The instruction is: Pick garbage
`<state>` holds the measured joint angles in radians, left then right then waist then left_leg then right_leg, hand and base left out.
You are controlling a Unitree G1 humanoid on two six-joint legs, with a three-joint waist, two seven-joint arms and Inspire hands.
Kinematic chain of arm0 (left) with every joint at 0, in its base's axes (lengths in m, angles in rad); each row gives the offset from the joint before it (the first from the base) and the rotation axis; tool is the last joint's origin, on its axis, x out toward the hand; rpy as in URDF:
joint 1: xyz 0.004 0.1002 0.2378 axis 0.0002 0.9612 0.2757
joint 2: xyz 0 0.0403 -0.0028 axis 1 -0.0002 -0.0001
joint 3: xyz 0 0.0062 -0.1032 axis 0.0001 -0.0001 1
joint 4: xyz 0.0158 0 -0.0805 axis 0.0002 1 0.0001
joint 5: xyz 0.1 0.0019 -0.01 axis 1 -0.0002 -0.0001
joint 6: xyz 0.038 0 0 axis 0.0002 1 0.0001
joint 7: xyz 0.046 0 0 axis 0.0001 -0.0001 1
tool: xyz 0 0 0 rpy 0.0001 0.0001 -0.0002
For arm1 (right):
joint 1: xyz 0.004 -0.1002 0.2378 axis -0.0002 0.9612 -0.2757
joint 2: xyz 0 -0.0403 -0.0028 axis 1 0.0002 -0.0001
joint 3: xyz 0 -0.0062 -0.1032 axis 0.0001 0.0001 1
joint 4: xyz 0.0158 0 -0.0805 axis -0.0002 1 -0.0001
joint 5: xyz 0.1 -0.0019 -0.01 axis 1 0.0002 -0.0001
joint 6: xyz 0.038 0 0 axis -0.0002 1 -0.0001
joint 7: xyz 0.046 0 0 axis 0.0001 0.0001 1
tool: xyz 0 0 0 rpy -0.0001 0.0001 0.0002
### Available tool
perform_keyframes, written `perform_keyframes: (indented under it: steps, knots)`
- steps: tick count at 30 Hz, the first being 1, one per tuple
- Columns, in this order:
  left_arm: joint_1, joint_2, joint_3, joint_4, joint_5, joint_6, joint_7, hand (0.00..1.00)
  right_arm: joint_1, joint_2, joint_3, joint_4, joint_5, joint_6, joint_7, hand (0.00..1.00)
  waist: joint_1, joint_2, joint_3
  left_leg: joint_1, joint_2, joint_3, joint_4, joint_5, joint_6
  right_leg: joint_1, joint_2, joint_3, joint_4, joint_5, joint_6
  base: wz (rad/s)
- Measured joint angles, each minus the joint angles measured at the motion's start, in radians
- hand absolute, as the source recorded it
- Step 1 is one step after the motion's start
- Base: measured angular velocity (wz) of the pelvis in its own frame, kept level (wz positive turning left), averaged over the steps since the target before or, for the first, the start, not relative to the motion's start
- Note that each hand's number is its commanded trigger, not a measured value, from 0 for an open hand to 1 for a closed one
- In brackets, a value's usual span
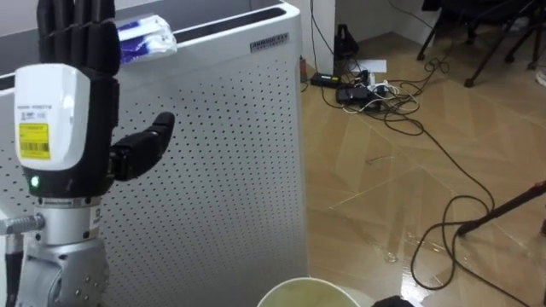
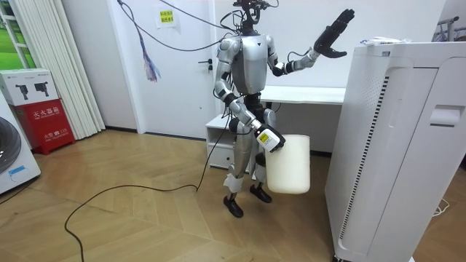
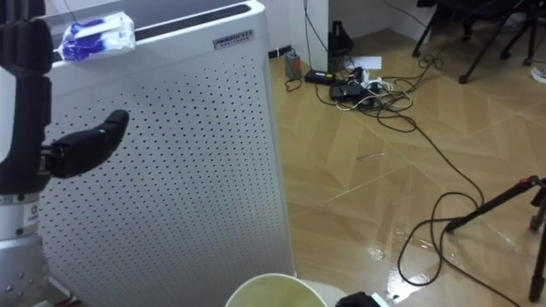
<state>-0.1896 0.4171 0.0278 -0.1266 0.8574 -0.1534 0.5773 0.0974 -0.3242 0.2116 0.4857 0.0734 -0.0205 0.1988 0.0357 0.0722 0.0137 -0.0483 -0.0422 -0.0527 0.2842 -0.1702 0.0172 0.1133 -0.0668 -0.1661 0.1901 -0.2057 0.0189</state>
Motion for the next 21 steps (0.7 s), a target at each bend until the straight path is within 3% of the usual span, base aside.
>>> perform_keyframes:
  steps: [6, 13, 18, 21]
  knots:
    - [-0.027, 0.034, 0.001, 0.001, 0.004, 0.047, 0.0, 0.0, 0.0, 0.0, 0.0, 0.0, 0.0, 0.005, 0.012, 1.0, 0.001, 0.003, -0.002, 0.001, 0.006, 0.024, 0.0, -0.001, 0.001, 0.0, 0.0, 0.002, 0.0, 0.0, 0.0, -0.01]
    - [-0.028, 0.043, 0.009, 0.001, 0.004, 0.062, 0.0, 0.0, 0.0, -0.001, 0.0, 0.0, 0.005, 0.023, 0.016, 1.0, 0.004, 0.022, -0.011, 0.009, 0.009, 0.03, -0.002, -0.001, 0.001, 0.003, 0.002, 0.006, 0.002, 0.0, 0.0, -0.02]
    - [-0.039, 0.089, 0.016, 0.009, -0.002, 0.069, -0.016, 0.0, 0.001, -0.016, -0.001, -0.002, 0.004, 0.023, 0.012, 1.0, 0.011, 0.046, -0.0056, 0.027, 0.01, 0.048, -0.018, 0.0, 0.002, 0.001, -0.001, 0.025, 0.013, 0.0, 0.001, -0.12]
    - [-0.049, 0.109, 0.018, 0.009, -0.001, 0.071, -0.048, 0.0, 0.001, -0.019, -0.001, -0.007, 0.002, 0.023, 0.012, 1.0, 0.01, 0.047, -0.005, 0.027, 0.01, 0.049, -0.017, 0.0, 0.002, 0.0, -0.001, 0.027, 0.012, 0.0, 0.001, 0.0]
